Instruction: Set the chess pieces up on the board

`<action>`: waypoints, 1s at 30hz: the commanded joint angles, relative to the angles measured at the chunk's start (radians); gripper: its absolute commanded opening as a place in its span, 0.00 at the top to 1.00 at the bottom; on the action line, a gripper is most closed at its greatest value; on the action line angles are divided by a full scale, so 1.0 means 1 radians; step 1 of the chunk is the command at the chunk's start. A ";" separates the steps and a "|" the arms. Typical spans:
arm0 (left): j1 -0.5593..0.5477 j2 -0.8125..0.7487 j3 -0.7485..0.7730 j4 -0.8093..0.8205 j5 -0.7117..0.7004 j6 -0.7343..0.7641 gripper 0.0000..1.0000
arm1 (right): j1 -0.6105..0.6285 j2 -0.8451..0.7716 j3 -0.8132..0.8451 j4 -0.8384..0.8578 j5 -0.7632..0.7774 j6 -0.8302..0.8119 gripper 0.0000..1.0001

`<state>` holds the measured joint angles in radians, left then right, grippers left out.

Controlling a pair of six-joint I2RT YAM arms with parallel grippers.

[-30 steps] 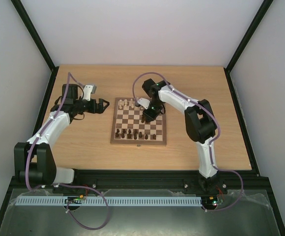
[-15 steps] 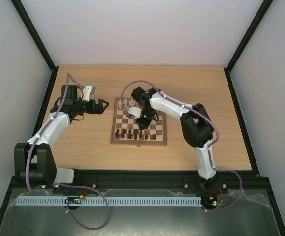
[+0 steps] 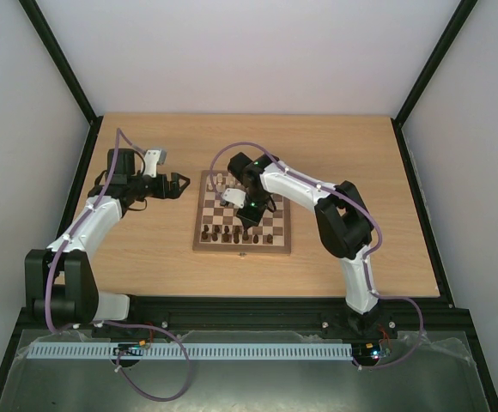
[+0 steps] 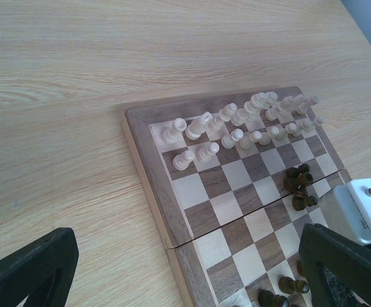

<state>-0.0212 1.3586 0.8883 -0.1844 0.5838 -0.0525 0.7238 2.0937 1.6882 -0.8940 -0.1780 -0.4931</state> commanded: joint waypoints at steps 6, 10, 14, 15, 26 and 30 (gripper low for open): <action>0.007 -0.019 -0.014 0.028 0.017 -0.004 0.03 | 0.003 -0.032 -0.015 -0.092 0.015 -0.033 0.97; 0.007 -0.018 -0.015 0.028 0.016 -0.004 0.03 | 0.009 -0.030 -0.022 -0.094 0.012 -0.032 0.96; 0.007 -0.021 -0.018 0.028 0.016 -0.004 0.03 | 0.011 -0.029 -0.021 -0.091 0.020 -0.028 0.90; 0.007 -0.020 -0.020 0.028 0.016 -0.004 0.03 | 0.011 -0.030 -0.019 -0.090 0.021 -0.026 0.89; 0.015 -0.024 -0.014 0.024 0.014 -0.003 0.02 | -0.016 -0.061 0.104 -0.144 0.057 -0.048 0.74; 0.018 -0.025 -0.015 0.026 0.017 -0.016 0.01 | -0.050 -0.017 0.210 -0.159 0.050 -0.014 0.74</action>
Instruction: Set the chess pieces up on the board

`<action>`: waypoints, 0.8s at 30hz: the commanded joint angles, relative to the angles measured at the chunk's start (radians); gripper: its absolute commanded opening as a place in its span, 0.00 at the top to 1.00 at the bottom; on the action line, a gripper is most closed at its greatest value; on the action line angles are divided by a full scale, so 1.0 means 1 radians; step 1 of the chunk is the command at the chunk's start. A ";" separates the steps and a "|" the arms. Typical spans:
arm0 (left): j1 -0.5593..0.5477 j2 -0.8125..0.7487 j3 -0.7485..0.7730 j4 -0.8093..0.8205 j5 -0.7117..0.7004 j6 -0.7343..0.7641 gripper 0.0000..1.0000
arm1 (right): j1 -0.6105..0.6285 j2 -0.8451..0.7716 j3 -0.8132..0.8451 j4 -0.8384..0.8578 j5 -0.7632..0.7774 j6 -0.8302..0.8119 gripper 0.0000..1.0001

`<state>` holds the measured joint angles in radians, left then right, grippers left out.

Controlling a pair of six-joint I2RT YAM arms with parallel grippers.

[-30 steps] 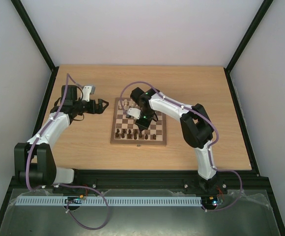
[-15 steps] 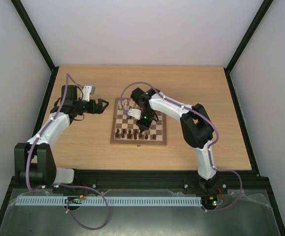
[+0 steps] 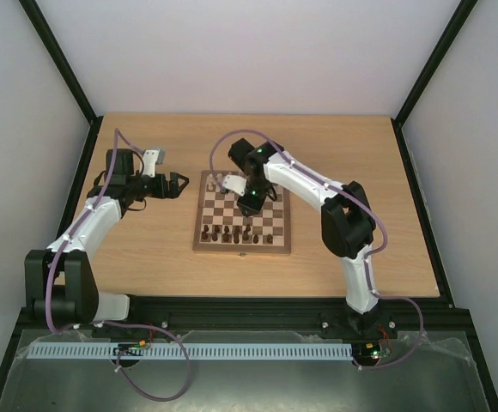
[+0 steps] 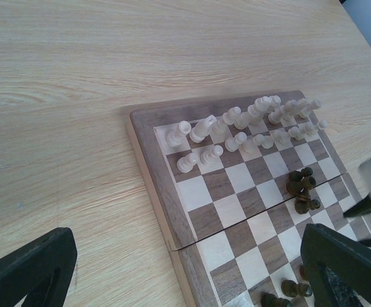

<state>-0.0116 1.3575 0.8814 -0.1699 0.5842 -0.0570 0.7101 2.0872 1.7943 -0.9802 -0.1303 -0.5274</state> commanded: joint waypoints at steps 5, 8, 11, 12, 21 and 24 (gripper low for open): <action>0.009 -0.024 -0.004 0.012 0.016 -0.018 0.01 | -0.084 0.103 0.258 -0.075 0.034 0.107 0.74; 0.012 -0.026 -0.001 0.009 0.017 -0.017 0.01 | -0.093 0.143 0.303 -0.074 0.047 0.122 0.74; 0.012 -0.027 -0.003 0.009 0.016 -0.017 0.01 | -0.094 0.161 0.300 -0.071 0.040 0.124 0.72; 0.012 -0.028 -0.003 0.009 0.016 -0.017 0.01 | -0.094 0.167 0.298 -0.075 0.032 0.123 0.71; 0.016 -0.032 -0.005 0.010 0.019 -0.018 0.01 | -0.093 0.177 0.244 -0.070 0.004 0.122 0.70; 0.016 -0.029 -0.004 0.012 0.019 -0.021 0.01 | -0.093 0.177 0.242 -0.070 0.000 0.122 0.70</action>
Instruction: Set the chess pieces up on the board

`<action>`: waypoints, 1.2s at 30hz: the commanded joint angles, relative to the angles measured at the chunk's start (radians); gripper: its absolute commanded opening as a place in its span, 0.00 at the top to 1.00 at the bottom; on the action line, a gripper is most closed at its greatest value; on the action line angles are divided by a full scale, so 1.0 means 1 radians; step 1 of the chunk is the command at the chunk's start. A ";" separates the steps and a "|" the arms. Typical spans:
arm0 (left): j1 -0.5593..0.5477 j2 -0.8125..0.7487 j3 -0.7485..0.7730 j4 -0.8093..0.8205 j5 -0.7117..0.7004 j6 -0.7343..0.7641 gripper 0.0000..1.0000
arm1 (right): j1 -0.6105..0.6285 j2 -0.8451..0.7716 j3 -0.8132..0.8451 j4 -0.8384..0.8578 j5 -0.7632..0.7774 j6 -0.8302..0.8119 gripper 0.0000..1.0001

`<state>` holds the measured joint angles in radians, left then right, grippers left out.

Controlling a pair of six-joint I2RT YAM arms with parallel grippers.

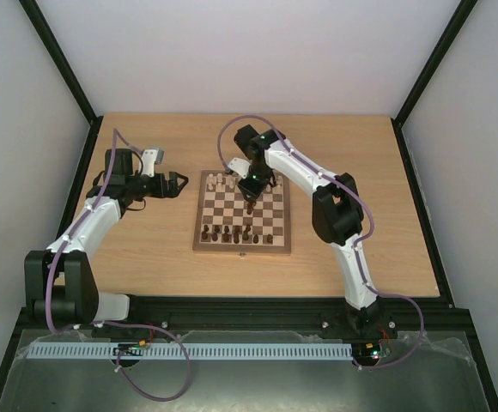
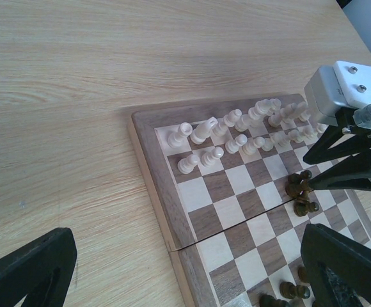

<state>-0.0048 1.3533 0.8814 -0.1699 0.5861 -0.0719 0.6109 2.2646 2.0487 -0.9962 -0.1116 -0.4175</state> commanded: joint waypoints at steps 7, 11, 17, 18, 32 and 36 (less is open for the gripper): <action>0.009 -0.022 -0.002 0.017 0.022 -0.008 0.01 | 0.009 -0.002 -0.051 -0.062 -0.033 0.006 0.71; 0.009 -0.022 -0.004 0.017 0.026 -0.008 0.02 | 0.011 0.000 -0.072 -0.051 -0.037 0.011 0.72; 0.009 -0.024 -0.010 0.020 0.027 -0.008 0.02 | 0.022 0.012 -0.073 -0.037 -0.026 0.015 0.80; 0.009 -0.026 -0.011 0.020 0.026 -0.008 0.02 | 0.025 0.014 -0.073 -0.033 -0.020 0.016 0.80; 0.009 -0.023 -0.019 0.024 0.027 -0.011 0.02 | 0.054 0.014 -0.060 -0.014 0.014 0.018 0.71; 0.009 -0.020 -0.019 0.027 0.027 -0.012 0.02 | 0.060 0.014 -0.061 -0.008 0.017 0.012 0.71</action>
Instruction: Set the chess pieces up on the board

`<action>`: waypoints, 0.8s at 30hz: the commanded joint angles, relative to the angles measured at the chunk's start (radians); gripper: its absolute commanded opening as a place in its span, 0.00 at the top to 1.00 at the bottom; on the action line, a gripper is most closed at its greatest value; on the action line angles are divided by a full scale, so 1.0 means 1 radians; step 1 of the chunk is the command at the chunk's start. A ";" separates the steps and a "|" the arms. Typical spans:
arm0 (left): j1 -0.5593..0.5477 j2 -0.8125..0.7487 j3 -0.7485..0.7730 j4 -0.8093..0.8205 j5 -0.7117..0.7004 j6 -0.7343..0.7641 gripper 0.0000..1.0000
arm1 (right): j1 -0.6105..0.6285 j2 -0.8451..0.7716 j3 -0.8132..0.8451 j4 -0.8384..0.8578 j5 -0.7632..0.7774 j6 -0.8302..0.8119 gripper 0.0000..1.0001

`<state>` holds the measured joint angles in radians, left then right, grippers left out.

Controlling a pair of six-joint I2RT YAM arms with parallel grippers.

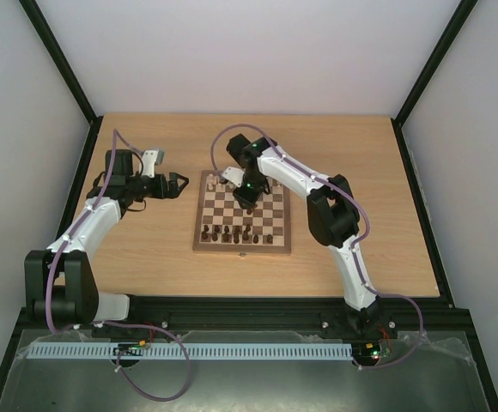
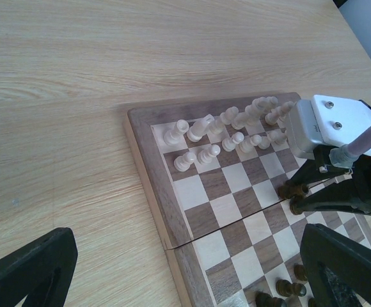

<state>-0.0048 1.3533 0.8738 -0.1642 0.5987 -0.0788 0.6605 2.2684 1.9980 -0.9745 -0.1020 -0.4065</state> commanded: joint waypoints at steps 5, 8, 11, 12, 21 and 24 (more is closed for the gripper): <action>0.009 -0.016 -0.007 0.022 0.014 -0.004 0.02 | 0.013 0.021 -0.011 -0.027 0.022 -0.005 0.75; 0.009 -0.016 -0.009 0.022 0.014 -0.004 0.02 | 0.013 0.026 -0.014 -0.026 0.036 -0.009 0.81; 0.010 -0.017 -0.011 0.022 0.013 -0.003 0.02 | 0.014 0.034 -0.016 -0.026 0.040 -0.010 0.83; 0.011 -0.017 -0.012 0.022 0.013 -0.003 0.02 | 0.014 0.038 -0.013 -0.025 0.040 -0.008 0.85; 0.012 -0.016 -0.013 0.022 0.013 -0.003 0.02 | 0.038 0.056 0.067 -0.025 -0.001 0.001 0.92; 0.012 -0.016 -0.013 0.023 0.013 -0.004 0.02 | 0.043 0.054 0.090 -0.031 -0.020 0.000 0.93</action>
<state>0.0013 1.3533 0.8692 -0.1627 0.5983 -0.0792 0.6888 2.2990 2.0415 -0.9680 -0.0868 -0.4068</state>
